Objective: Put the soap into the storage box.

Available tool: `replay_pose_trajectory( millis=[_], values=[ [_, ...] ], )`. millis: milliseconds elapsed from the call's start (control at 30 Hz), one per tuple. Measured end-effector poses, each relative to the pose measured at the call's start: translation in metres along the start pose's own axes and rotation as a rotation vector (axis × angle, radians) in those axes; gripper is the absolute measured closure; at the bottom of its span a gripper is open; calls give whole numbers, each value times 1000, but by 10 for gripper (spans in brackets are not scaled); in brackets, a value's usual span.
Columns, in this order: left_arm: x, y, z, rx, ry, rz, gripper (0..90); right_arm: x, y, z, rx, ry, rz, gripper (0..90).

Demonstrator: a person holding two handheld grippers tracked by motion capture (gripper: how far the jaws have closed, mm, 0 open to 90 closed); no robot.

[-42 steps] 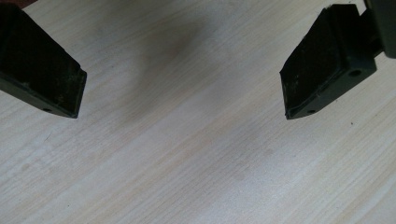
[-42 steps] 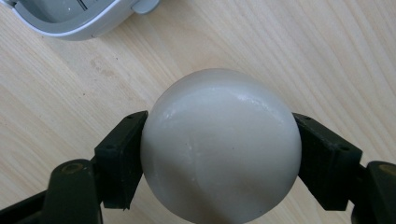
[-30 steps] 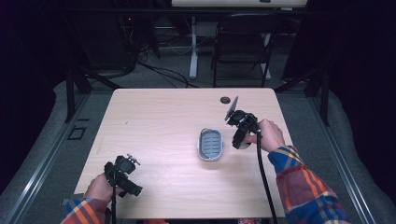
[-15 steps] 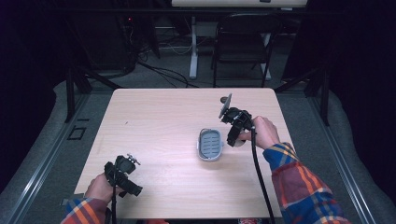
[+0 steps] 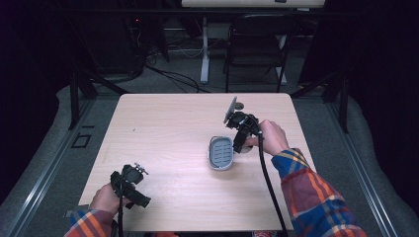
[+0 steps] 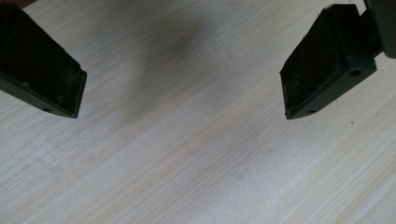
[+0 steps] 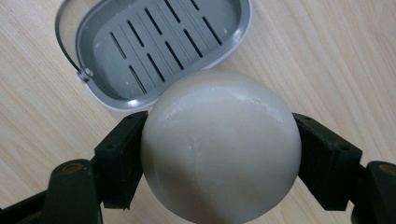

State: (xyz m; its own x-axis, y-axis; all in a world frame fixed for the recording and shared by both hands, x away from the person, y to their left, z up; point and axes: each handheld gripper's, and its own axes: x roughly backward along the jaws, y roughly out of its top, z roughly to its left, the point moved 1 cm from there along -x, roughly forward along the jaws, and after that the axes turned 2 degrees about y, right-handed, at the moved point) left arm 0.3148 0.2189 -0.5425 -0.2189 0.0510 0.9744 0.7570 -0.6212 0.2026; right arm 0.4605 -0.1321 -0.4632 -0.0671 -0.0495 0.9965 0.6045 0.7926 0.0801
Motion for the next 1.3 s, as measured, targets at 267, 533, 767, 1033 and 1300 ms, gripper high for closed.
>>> replay_pose_trajectory(
  millis=[267, 533, 767, 1033, 1300],
  values=[
    [0, 0, 0, 0, 0, 0, 0, -3, 11, 6, 18, 7, -3, 246],
    [0, 0, 0, 0, -1, 0, 0, -6, 23, 12, 38, 16, -2, 246],
    [0, 0, 0, -2, 0, 0, 0, -11, 34, 17, 55, 26, 8, 246],
    [0, 0, 0, -3, 0, 0, 0, -21, 44, 22, 70, 37, 20, 246],
    [0, 0, 0, -3, 0, -1, 0, -30, 54, 27, 83, 53, 18, 246]
  ],
)
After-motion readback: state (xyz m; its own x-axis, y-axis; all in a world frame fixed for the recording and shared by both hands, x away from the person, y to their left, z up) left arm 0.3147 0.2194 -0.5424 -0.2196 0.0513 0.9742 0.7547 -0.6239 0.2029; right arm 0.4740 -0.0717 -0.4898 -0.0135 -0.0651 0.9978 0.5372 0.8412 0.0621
